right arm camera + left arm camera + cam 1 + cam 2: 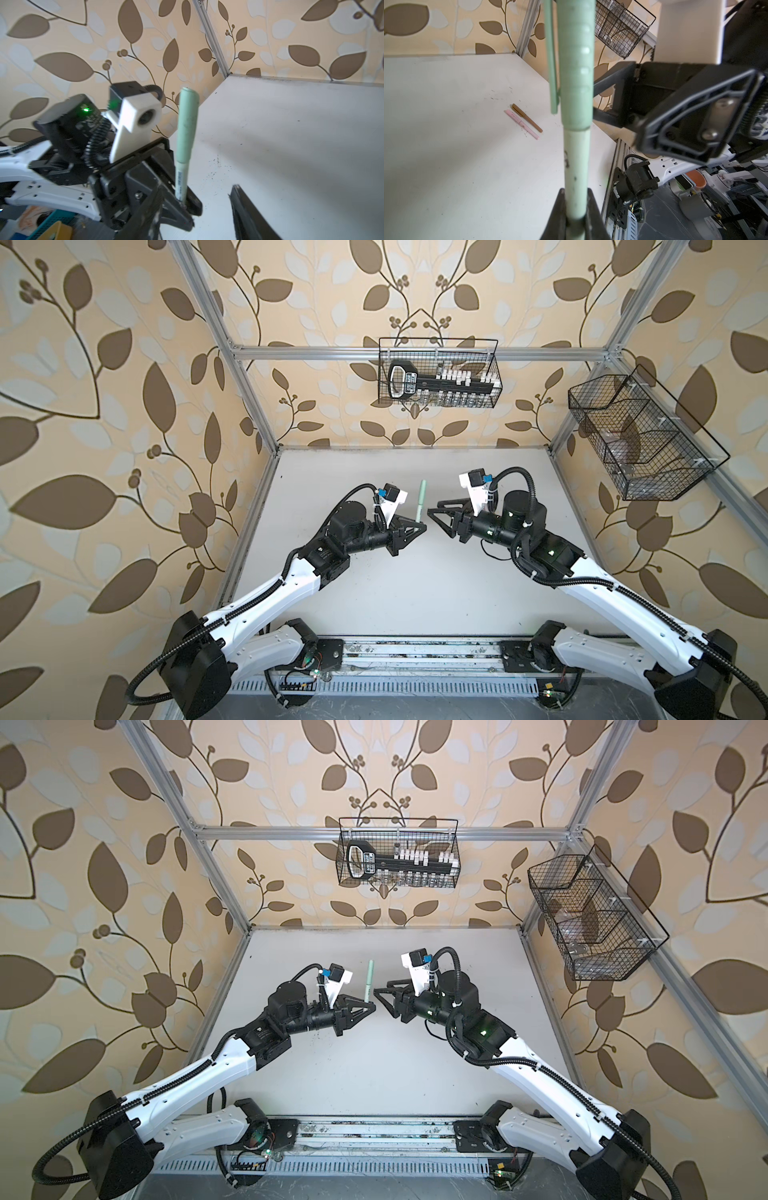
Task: Insert the pens into the pen caps
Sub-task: 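Press the cap down onto the pen with the right gripper while the left gripper holds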
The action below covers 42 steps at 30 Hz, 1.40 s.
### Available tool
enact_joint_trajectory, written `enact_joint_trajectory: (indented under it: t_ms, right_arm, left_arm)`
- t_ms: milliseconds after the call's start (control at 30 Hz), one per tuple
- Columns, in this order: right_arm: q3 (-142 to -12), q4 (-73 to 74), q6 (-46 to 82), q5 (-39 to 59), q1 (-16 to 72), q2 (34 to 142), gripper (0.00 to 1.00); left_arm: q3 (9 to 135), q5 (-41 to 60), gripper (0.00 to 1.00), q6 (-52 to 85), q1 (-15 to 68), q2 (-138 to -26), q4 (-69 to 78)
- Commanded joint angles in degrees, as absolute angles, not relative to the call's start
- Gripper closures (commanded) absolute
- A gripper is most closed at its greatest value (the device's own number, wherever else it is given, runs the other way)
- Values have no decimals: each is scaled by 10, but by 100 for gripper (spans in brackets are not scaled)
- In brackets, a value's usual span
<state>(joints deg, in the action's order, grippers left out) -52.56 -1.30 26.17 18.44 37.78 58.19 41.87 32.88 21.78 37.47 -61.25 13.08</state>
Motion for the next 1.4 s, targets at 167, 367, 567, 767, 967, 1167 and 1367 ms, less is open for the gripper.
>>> enact_joint_trajectory:
  t_ms: [167,367,567,767,967,1167,1367]
  right_arm:
    - [-547,8,259,278,341,593,41]
    - [-569,27,270,319,317,631,40]
    - [-586,58,277,367,310,663,39]
    - [-605,63,276,374,308,678,39]
    - [-619,65,280,382,303,704,52]
    - [-627,55,285,404,308,727,68]
    - [-624,20,266,396,316,718,93]
  left_arm:
    - [407,371,100,250,391,-591,159]
    - [410,360,100,236,400,-578,136]
    - [409,360,100,232,406,-584,132]
    - [410,355,100,227,409,-591,131]
    - [414,353,100,218,412,-595,123]
    - [420,343,100,207,413,-594,115]
    - [447,321,100,182,413,-597,92]
